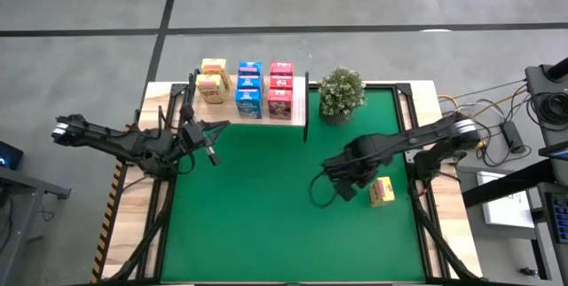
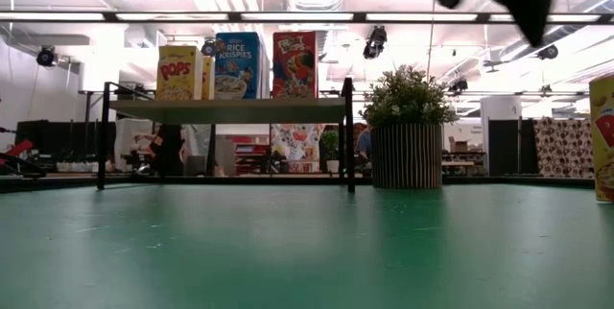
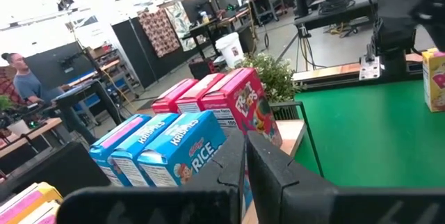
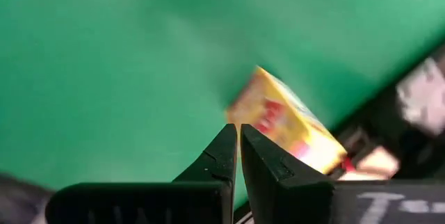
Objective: Stack cereal on shelf
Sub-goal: Put the yellow cereal box on the shelf aligned with the other yellow cereal boxes
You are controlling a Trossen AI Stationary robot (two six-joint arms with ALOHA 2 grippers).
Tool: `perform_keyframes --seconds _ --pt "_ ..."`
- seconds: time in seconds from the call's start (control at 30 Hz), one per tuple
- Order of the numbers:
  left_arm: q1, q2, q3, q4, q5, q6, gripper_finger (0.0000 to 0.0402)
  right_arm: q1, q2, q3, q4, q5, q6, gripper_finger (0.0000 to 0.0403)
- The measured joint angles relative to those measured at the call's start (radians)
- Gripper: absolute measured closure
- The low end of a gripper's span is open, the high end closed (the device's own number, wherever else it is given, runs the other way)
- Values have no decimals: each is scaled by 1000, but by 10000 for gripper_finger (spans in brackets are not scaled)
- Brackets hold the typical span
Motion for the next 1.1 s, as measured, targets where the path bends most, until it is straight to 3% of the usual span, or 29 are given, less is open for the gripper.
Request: perform_keyframes --seconds 0.23,0.4,0.8,1.1 --pt "0 -2 0 0 0 0 402 31 -261 -236 65 33 330 386" --pt "0 -2 0 0 0 0 402 35 -357 -296 110 34 417 342" --pt "0 5 0 0 0 0 402 117 -353 -421 145 -60 484 151" --pt "0 9 0 0 0 0 402 137 -353 -488 238 -87 503 86"
